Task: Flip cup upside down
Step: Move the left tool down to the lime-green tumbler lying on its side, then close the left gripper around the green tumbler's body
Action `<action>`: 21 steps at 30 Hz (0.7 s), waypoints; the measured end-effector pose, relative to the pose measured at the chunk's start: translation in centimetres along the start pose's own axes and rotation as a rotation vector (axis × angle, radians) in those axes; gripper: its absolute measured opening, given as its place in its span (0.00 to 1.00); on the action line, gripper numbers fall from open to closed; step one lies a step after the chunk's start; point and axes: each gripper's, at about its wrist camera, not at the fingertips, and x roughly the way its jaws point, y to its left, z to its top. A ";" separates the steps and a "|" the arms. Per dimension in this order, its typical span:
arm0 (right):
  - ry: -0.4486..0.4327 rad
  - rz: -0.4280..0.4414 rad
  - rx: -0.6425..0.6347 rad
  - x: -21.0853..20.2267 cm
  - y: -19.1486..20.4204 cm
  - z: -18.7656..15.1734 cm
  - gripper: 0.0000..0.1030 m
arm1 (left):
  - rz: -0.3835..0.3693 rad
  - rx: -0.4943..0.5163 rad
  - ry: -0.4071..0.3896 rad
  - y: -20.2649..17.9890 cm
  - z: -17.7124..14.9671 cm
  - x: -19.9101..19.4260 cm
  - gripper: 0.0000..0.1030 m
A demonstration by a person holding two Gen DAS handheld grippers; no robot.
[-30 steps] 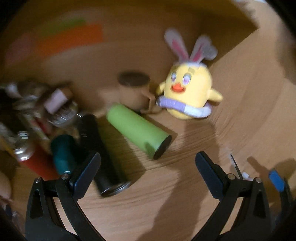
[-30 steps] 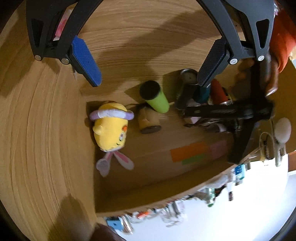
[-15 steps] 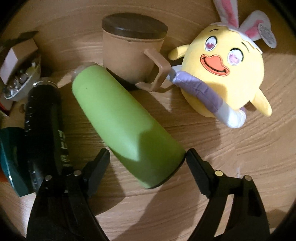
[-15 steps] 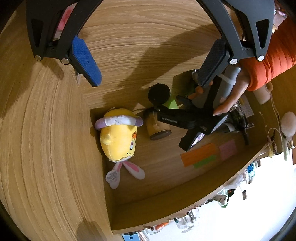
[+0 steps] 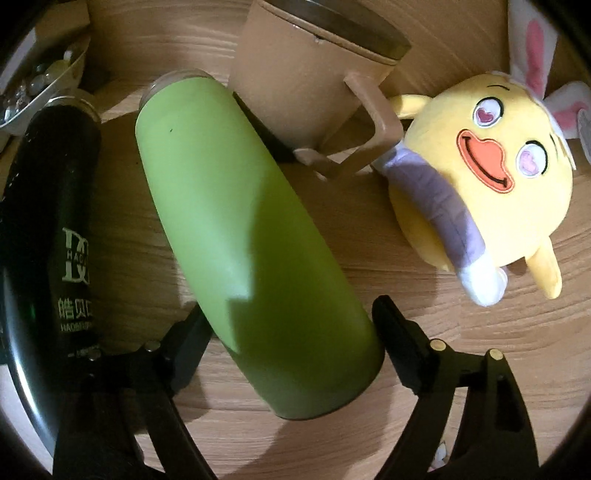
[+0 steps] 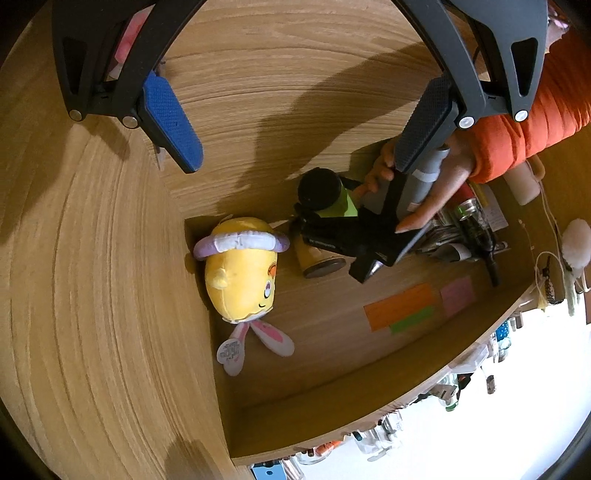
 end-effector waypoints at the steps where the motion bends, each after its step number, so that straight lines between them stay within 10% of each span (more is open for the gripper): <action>1: -0.001 -0.001 -0.001 -0.1 0.0 0.0 1.00 | 0.000 -0.004 -0.007 0.0 -0.2 -0.1 0.83; 21: -0.042 -0.009 -0.064 -3.5 2.6 -0.7 1.00 | -0.012 0.149 0.029 0.3 -10.4 -3.4 0.65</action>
